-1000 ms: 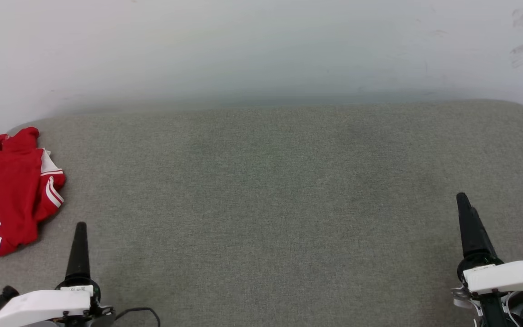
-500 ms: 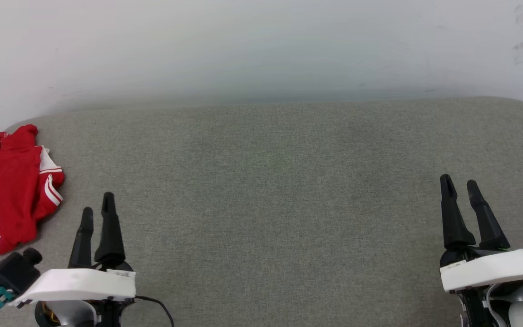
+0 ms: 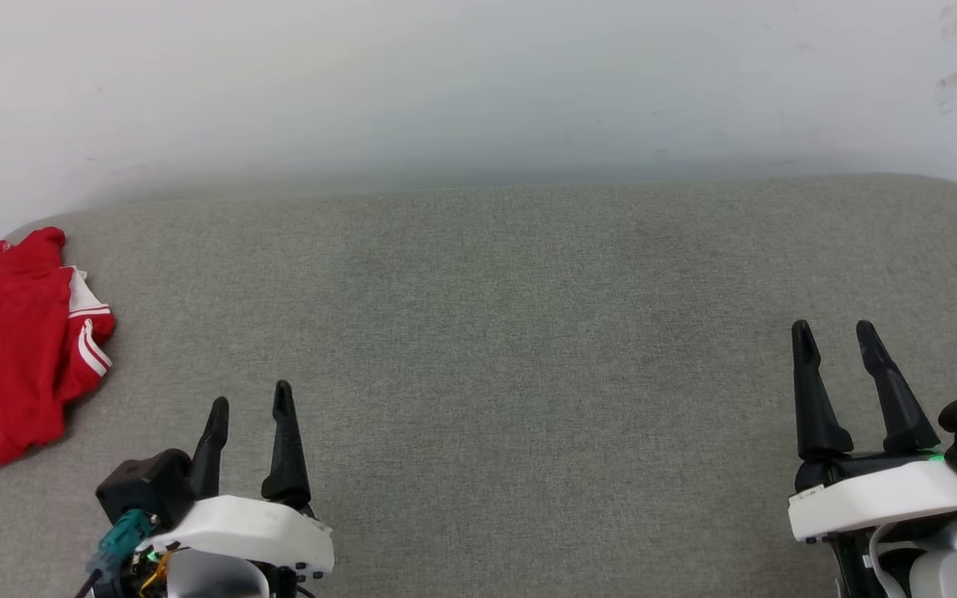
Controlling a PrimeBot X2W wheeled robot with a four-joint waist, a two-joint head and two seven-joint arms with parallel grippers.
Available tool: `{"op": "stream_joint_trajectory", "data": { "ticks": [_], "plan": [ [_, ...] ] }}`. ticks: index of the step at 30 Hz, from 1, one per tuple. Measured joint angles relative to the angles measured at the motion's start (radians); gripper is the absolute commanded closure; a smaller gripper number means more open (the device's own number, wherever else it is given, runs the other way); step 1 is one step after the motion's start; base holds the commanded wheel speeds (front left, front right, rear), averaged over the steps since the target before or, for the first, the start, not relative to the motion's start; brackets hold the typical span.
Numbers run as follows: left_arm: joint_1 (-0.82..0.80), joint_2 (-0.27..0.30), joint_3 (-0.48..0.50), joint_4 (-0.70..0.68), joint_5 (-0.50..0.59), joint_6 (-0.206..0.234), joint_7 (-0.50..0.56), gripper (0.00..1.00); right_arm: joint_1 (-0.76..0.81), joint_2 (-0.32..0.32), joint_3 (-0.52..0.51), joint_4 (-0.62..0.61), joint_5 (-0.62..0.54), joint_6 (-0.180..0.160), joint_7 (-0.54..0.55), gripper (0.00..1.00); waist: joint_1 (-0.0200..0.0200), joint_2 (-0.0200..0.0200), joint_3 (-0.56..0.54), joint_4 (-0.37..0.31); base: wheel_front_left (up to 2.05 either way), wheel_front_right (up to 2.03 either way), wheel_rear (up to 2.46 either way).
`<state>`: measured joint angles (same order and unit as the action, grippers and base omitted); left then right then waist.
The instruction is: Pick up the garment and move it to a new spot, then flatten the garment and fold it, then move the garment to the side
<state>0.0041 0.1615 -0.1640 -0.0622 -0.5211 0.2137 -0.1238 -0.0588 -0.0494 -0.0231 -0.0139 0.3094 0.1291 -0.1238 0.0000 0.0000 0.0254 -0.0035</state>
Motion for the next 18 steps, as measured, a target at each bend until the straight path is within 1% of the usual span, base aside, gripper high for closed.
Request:
{"op": "stream_joint_trajectory", "data": {
  "ticks": [5, 9, 14, 18],
  "plan": [
    [-0.006, 0.045, -0.082, -0.004, 0.042, 0.083, -0.013, 0.00, 0.002, 0.000, 0.007, -0.002, -0.077, 0.000, -0.014, 0.00, 0.0000, 0.0000, 0.004, -0.001, 0.00, 0.00, 0.00],
    [-0.016, 0.067, -0.131, -0.010, 0.069, 0.133, -0.024, 0.00, 0.002, 0.000, 0.015, -0.004, -0.133, 0.000, -0.025, 0.00, 0.0000, 0.0000, 0.008, -0.001, 0.00, 0.00, 0.00],
    [-0.028, 0.083, -0.176, -0.031, 0.085, 0.137, -0.038, 0.00, 0.002, 0.000, 0.025, -0.007, -0.195, 0.000, -0.036, 0.00, 0.0000, 0.0000, 0.012, 0.000, 0.00, 0.00, 0.00],
    [-0.028, 0.083, -0.175, -0.043, 0.107, 0.125, -0.047, 0.00, 0.002, 0.000, 0.025, -0.014, -0.233, 0.000, -0.046, 0.00, 0.0000, 0.0000, 0.016, 0.000, 0.00, 0.00, 0.00]
  ]
}}
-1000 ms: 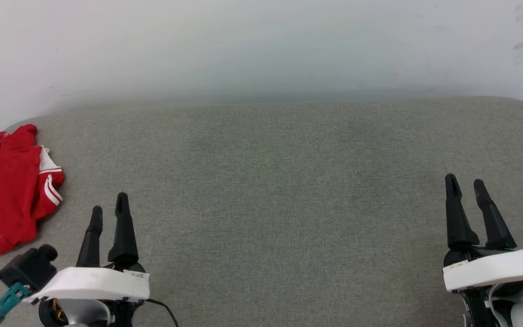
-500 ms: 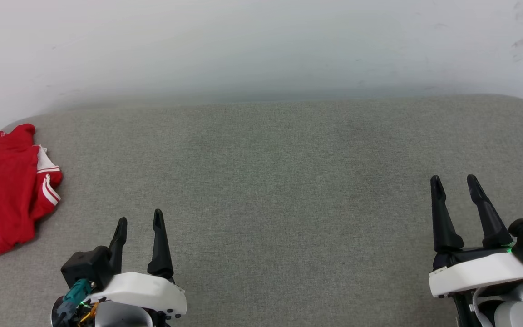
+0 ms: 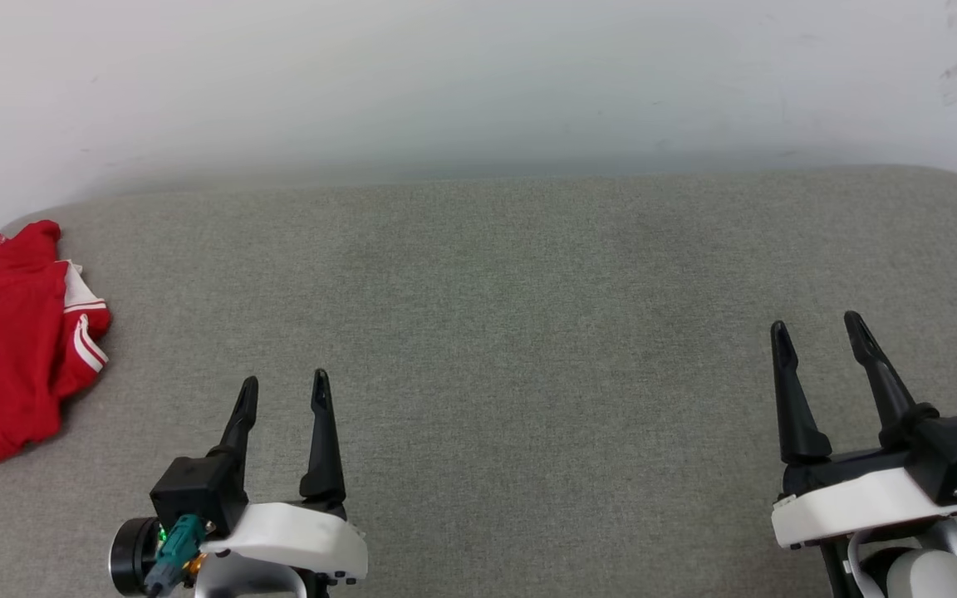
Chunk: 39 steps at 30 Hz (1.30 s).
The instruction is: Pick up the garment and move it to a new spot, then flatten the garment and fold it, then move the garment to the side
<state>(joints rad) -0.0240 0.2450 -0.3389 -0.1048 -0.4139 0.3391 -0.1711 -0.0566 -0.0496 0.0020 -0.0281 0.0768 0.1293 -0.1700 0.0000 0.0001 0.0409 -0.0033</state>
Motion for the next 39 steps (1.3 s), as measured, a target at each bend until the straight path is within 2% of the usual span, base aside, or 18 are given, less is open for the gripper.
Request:
{"op": "stream_joint_trajectory", "data": {
  "ticks": [5, 8, 16, 21, 29, 39],
  "plan": [
    [0.008, -0.008, 0.016, -0.016, 0.032, -0.040, -0.010, 0.00, 0.000, 0.000, 0.000, -0.011, -0.042, 0.000, -0.012, 0.00, 0.0000, 0.0000, 0.003, 0.001, 0.00, 0.00, 0.00],
    [0.021, -0.052, 0.063, -0.041, 0.021, -0.073, -0.017, 0.00, 0.000, 0.000, -0.021, -0.023, -0.022, 0.000, -0.017, 0.00, 0.0000, 0.0000, 0.005, 0.002, 0.00, 0.00, 0.00],
    [0.065, -0.140, 0.224, -0.020, 0.060, -0.298, -0.035, 0.00, 0.000, 0.000, -0.041, -0.022, 0.000, 0.000, -0.037, 0.00, 0.0000, 0.0000, 0.008, 0.003, 0.00, 0.00, 0.00],
    [0.083, -0.169, 0.274, 0.019, 0.135, -0.389, -0.045, 0.00, 0.003, 0.000, -0.039, -0.015, -0.018, 0.000, -0.047, 0.00, 0.0000, 0.0000, 0.010, 0.001, 0.00, 0.00, 0.00],
    [0.087, -0.191, 0.309, 0.031, 0.207, -0.436, -0.062, 0.00, 0.009, 0.000, -0.036, -0.013, -0.068, 0.000, -0.061, 0.00, 0.0000, 0.0000, 0.015, 0.004, 0.00, 0.00, 0.00],
    [0.088, -0.193, 0.340, 0.012, 0.265, -0.445, -0.079, 0.00, 0.022, 0.000, -0.014, -0.024, -0.139, 0.002, -0.081, 0.00, 0.0000, 0.0000, 0.012, 0.069, 0.00, 0.00, 0.00]
  ]
}}
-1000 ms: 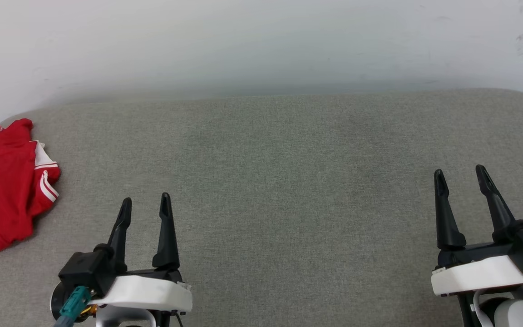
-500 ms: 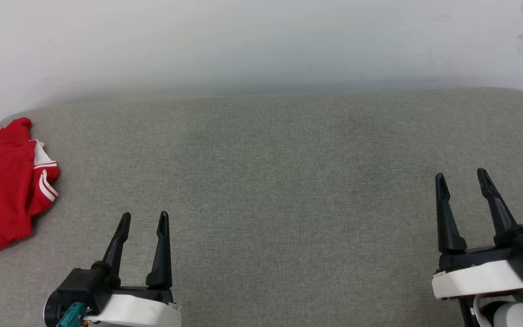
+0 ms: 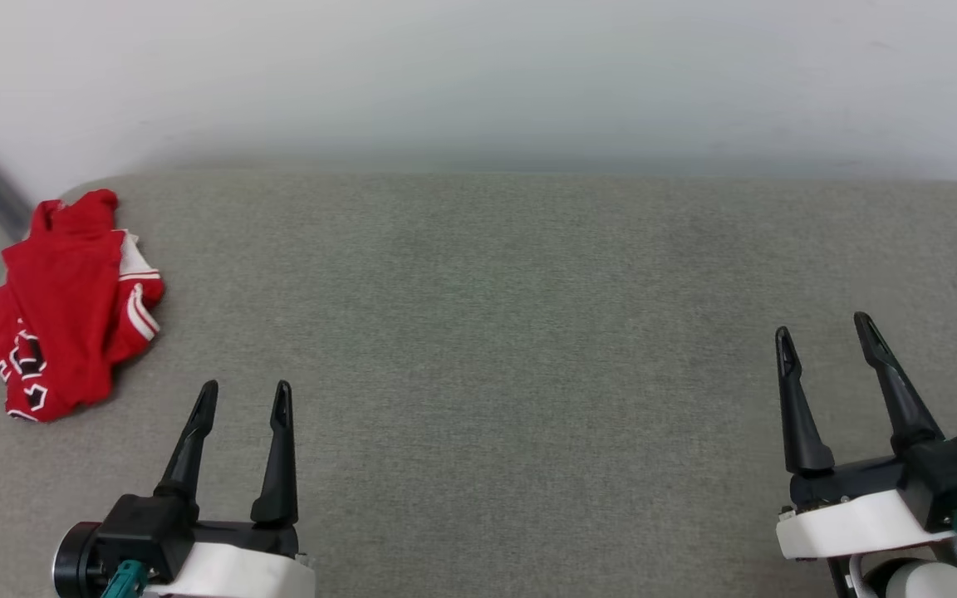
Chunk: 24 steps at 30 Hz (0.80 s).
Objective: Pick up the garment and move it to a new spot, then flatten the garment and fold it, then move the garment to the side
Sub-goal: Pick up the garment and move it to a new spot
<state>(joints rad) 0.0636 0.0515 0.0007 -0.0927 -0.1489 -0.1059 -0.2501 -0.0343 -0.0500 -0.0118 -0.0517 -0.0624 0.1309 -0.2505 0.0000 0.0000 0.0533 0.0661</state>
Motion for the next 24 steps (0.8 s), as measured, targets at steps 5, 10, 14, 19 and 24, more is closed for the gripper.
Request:
{"op": "stream_joint_trajectory", "data": {
  "ticks": [5, 10, 14, 19, 24],
  "plan": [
    [0.015, 0.000, 0.020, -0.005, 0.031, -0.002, -0.009, 0.00, 0.015, 0.000, 0.022, -0.004, -0.036, 0.000, -0.009, 0.00, 0.0000, 0.0000, -0.005, 0.068, 0.00, 0.00, 0.00],
    [0.027, 0.000, 0.039, -0.010, 0.047, -0.005, -0.013, 0.00, 0.023, 0.000, 0.042, -0.002, -0.050, 0.000, -0.013, 0.00, 0.0000, 0.0000, -0.015, 0.155, 0.00, 0.00, 0.00],
    [0.039, 0.000, 0.054, -0.011, 0.051, -0.007, -0.013, 0.00, 0.029, 0.000, 0.062, 0.006, -0.035, 0.000, -0.013, 0.00, 0.0000, 0.0000, -0.025, 0.228, 0.00, 0.00, 0.00],
    [0.058, 0.000, 0.075, -0.004, 0.048, -0.008, -0.013, 0.00, 0.035, 0.000, 0.074, 0.010, -0.023, 0.000, -0.013, 0.00, 0.0000, 0.0000, -0.040, 0.314, 0.00, 0.00, 0.00],
    [0.069, 0.000, 0.074, -0.007, 0.056, -0.011, -0.013, 0.00, 0.042, 0.000, 0.082, 0.015, 0.005, 0.000, -0.013, 0.00, 0.0000, 0.0000, -0.056, 0.386, 0.00, 0.00, 0.00]
  ]
}}
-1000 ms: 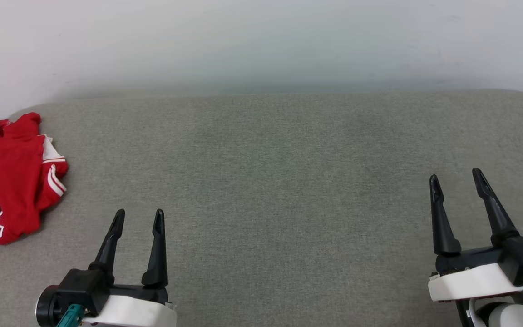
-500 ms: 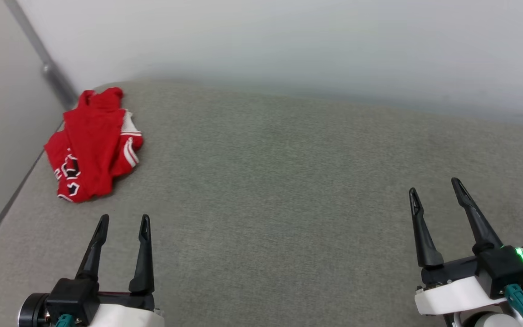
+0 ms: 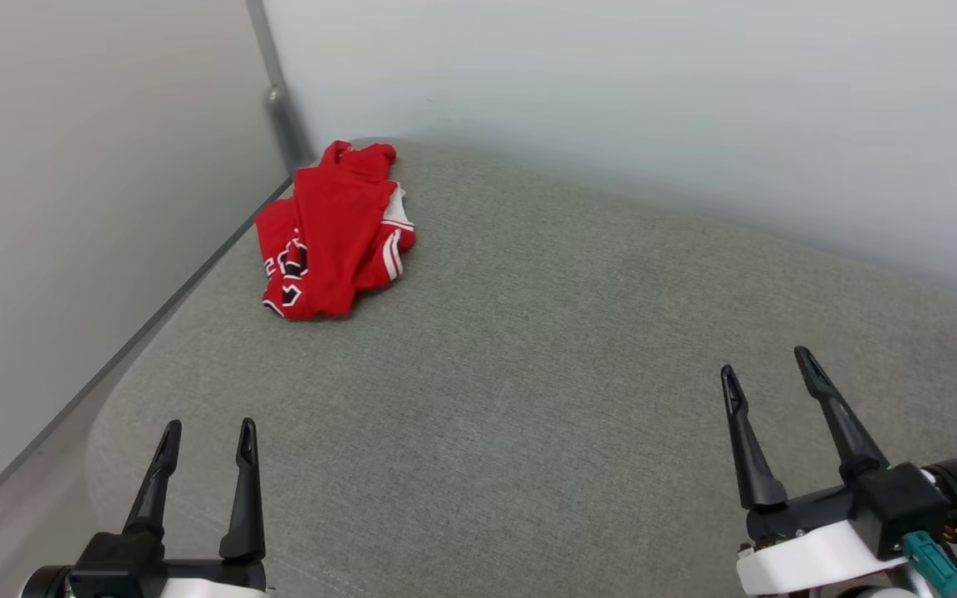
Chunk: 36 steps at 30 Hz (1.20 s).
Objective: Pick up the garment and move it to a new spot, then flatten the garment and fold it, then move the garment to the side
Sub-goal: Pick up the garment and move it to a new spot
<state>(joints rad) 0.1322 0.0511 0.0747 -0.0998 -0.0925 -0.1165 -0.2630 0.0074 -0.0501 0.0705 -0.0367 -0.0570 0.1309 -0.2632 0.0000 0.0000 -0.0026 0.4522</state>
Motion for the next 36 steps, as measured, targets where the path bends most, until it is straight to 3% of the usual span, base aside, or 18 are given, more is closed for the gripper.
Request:
{"op": "stream_joint_trajectory", "data": {
  "ticks": [7, 20, 25, 29, 36],
  "plan": [
    [0.020, 0.000, 0.013, 0.011, -0.010, -0.007, 0.000, 0.00, -0.010, 0.000, 0.036, 0.010, 0.006, 0.000, 0.000, 0.00, 0.0000, 0.0000, -0.002, 0.048, 0.00, 0.00, 0.00],
    [0.009, 0.002, -0.004, 0.063, -0.034, -0.012, 0.000, 0.00, -0.011, 0.000, 0.037, 0.017, 0.004, 0.000, 0.000, 0.00, 0.0000, 0.0000, 0.013, 0.047, 0.00, 0.00, 0.00],
    [-0.040, 0.042, -0.020, 0.090, -0.065, -0.013, 0.000, 0.00, -0.031, 0.001, 0.053, -0.012, -0.054, 0.000, 0.000, 0.00, 0.0000, 0.0000, 0.061, 0.029, 0.00, 0.00, 0.00],
    [-0.131, 0.095, -0.031, 0.152, -0.132, -0.013, 0.000, 0.00, -0.062, 0.001, 0.052, -0.037, -0.100, 0.000, 0.000, 0.00, 0.0001, 0.0000, 0.127, 0.003, 0.00, 0.00, 0.00],
    [-0.408, 0.336, -0.161, 0.369, -0.301, -0.013, 0.006, 0.00, -0.111, -0.001, 0.076, -0.091, -0.207, 0.000, 0.000, 0.00, 0.0002, 0.0001, 0.274, -0.043, 0.00, 0.00, 0.00]
  ]
}}
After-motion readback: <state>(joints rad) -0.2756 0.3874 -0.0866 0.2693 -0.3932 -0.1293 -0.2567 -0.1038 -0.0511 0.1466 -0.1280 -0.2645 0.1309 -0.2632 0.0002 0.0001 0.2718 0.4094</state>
